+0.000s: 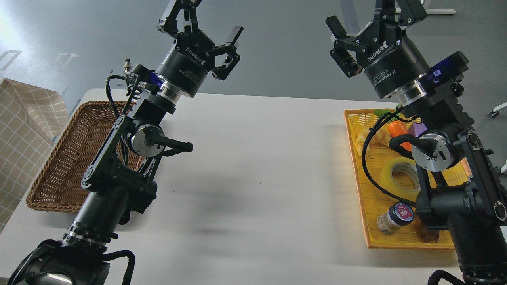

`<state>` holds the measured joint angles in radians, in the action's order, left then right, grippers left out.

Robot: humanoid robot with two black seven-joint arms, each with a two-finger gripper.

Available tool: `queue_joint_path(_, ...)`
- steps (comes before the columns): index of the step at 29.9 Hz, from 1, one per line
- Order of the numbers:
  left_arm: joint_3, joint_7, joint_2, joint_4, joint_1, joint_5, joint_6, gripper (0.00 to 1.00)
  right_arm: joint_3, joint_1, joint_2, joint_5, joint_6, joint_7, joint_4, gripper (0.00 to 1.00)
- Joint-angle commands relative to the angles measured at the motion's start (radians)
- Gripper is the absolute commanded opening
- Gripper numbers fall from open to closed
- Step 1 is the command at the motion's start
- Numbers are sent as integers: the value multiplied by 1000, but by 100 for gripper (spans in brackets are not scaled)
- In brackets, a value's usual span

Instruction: Place and transfer tape with both arms

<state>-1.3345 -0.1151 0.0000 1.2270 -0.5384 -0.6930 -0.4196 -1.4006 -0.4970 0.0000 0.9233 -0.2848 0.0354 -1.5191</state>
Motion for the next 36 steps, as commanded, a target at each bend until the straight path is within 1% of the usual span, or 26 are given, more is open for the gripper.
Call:
queue_joint_path(1,1,0,0,0,0,0,1,98,2,0,0,0,-1,-2,0,100)
queue_joint_path(16,0,-1,0,2,5,-2,13,98,2,2,0,0,-1,-2,0,100)
queue_joint_path(31,0,-1,0,2,6,-2,2,98,2,0,0,2,-1,-2,-3,100)
queue_joint_path(34,0,-1,0,5,6,-2,-1,98,3,-9,-34,6,10,1,-1,100)
queue_joint_path(36,0,-1,0,6,8,-2,-1,98,6,-20,-99,8,15,8,-3,100)
